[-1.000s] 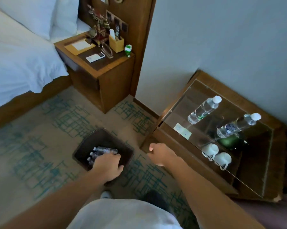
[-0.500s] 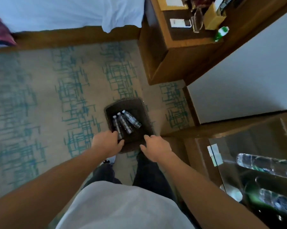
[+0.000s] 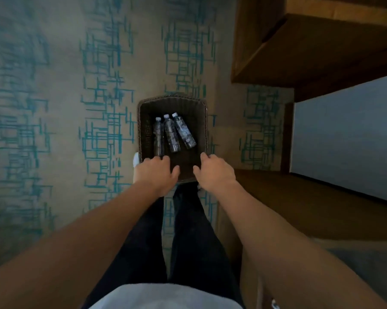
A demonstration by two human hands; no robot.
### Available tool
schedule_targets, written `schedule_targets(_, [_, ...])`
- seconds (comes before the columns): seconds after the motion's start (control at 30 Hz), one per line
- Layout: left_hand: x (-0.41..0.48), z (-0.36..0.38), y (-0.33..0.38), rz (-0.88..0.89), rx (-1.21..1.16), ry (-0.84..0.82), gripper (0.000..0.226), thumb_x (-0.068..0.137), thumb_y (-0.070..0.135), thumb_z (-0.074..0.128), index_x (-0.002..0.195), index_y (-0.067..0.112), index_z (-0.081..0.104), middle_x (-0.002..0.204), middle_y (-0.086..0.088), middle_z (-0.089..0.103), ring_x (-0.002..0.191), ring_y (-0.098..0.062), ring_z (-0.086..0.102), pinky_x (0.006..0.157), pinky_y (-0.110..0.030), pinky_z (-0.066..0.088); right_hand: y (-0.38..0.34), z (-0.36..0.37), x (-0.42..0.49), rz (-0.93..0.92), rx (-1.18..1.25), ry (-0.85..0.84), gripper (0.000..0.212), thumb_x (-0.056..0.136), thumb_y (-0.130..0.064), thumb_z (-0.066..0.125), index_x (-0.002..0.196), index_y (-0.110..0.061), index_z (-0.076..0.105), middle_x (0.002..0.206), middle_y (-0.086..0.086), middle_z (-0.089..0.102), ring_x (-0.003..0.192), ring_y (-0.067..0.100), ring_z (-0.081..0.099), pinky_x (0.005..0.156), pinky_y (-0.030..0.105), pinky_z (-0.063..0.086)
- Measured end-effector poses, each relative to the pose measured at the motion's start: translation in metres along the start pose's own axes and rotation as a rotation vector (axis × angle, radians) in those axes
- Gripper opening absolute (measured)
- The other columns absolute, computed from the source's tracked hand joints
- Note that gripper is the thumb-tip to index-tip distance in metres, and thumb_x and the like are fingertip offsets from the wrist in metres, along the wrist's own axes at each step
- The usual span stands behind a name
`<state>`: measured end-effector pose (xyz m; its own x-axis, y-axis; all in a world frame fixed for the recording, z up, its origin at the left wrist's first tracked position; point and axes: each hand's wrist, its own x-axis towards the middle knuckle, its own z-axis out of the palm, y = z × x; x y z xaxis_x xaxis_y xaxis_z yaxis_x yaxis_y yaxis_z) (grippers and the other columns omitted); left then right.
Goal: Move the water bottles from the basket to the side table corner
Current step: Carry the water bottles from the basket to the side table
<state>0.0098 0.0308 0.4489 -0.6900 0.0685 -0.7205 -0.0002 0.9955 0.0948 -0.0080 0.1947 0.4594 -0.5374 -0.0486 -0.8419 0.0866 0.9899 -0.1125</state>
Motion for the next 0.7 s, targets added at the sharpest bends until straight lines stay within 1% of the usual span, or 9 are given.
schedule_targets(0.1, [0.02, 0.012, 0.003, 0.006, 0.029, -0.004, 0.049, 0.099, 0.055, 0.032, 0.117, 0.016, 0.057, 0.114, -0.011, 0.065, 0.107, -0.034, 0.062, 0.073, -0.04, 0.045, 0.009, 0.002, 0.024, 0.03, 0.027, 0.002, 0.057, 0.105, -0.043, 0.037, 0.153, -0.014, 0.032, 0.148, 0.014, 0.047, 0.132, 0.035, 0.049, 0.098, 0.045, 0.048])
schedule_targets(0.2, [0.046, 0.028, 0.001, -0.009, 0.0, -0.012, 0.048, 0.098, 0.054, 0.033, 0.114, 0.016, 0.058, 0.112, -0.011, 0.065, 0.106, -0.034, 0.062, 0.076, -0.042, 0.049, 0.012, 0.01, 0.052, 0.041, 0.055, 0.002, 0.055, 0.104, -0.043, 0.037, 0.15, -0.013, 0.037, 0.144, 0.015, 0.05, 0.13, 0.035, 0.05, 0.098, 0.045, 0.047])
schedule_targets(0.3, [0.077, 0.052, -0.006, -0.038, -0.018, -0.022, 0.046, 0.099, 0.051, 0.033, 0.11, 0.014, 0.058, 0.11, -0.013, 0.066, 0.104, -0.036, 0.062, 0.077, -0.044, 0.05, 0.012, 0.027, 0.088, 0.058, 0.104, 0.006, 0.047, 0.103, -0.043, 0.039, 0.138, -0.013, 0.048, 0.134, 0.014, 0.056, 0.124, 0.035, 0.054, 0.095, 0.046, 0.049])
schedule_targets(0.4, [0.114, 0.084, -0.018, -0.081, -0.032, -0.042, 0.046, 0.099, 0.051, 0.033, 0.11, 0.013, 0.057, 0.109, -0.014, 0.066, 0.103, -0.036, 0.063, 0.077, -0.044, 0.05, 0.013, 0.048, 0.13, 0.056, 0.125, -0.016, 0.044, 0.103, -0.042, 0.039, 0.134, -0.012, 0.049, 0.13, 0.014, 0.057, 0.12, 0.035, 0.056, 0.091, 0.045, 0.05])
schedule_targets(0.63, [0.207, 0.156, -0.042, -0.132, -0.049, -0.06, 0.046, 0.1, 0.049, 0.034, 0.117, 0.012, 0.055, 0.113, -0.016, 0.064, 0.106, -0.037, 0.061, 0.076, -0.042, 0.046, 0.019, 0.1, 0.24, 0.055, 0.111, -0.089, 0.048, 0.104, -0.041, 0.039, 0.143, -0.013, 0.043, 0.134, 0.014, 0.054, 0.121, 0.034, 0.055, 0.087, 0.043, 0.048])
schedule_targets(0.7, [0.234, 0.177, -0.046, -0.148, -0.069, -0.075, 0.046, 0.1, 0.048, 0.034, 0.117, 0.012, 0.055, 0.114, -0.016, 0.064, 0.105, -0.037, 0.061, 0.072, -0.041, 0.042, 0.019, 0.114, 0.269, 0.069, 0.116, -0.139, 0.054, 0.105, -0.042, 0.039, 0.151, -0.015, 0.035, 0.143, 0.014, 0.05, 0.126, 0.034, 0.053, 0.092, 0.043, 0.049])
